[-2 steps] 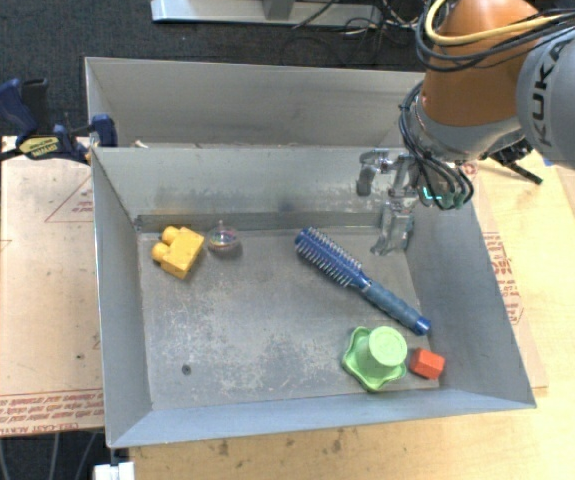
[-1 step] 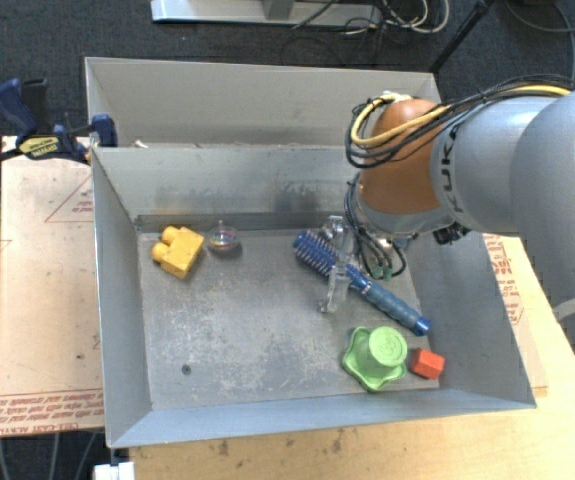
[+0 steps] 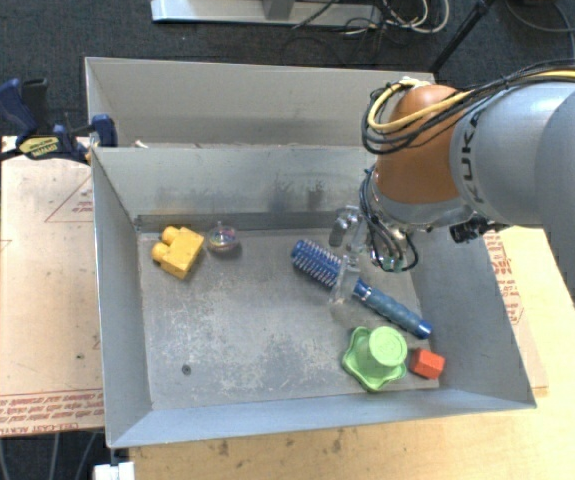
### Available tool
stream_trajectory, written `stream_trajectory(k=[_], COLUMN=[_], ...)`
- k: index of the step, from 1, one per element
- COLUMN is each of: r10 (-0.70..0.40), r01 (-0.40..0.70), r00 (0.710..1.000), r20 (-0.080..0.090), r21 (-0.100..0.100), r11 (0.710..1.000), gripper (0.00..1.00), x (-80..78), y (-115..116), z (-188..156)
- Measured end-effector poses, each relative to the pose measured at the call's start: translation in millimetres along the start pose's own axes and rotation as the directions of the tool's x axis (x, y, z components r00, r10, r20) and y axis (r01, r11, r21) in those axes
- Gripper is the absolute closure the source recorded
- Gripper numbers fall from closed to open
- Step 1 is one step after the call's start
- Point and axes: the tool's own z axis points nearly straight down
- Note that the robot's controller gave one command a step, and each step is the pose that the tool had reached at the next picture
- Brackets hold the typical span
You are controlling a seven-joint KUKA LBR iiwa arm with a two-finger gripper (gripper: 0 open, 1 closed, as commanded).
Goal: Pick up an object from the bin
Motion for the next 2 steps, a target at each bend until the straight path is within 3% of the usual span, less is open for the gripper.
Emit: stream_trajectory(k=[1,2], r10=[0.178,0.555], r01=[-0.178,-0.555], r00=[0.984,0.832], r20=[-0.004,-0.004], r21=[0.001,0.004], r11=[0.984,0.832], gripper=[0.0,0.0], x=[13.4,15.1], y=[15,24], z=[2,32])
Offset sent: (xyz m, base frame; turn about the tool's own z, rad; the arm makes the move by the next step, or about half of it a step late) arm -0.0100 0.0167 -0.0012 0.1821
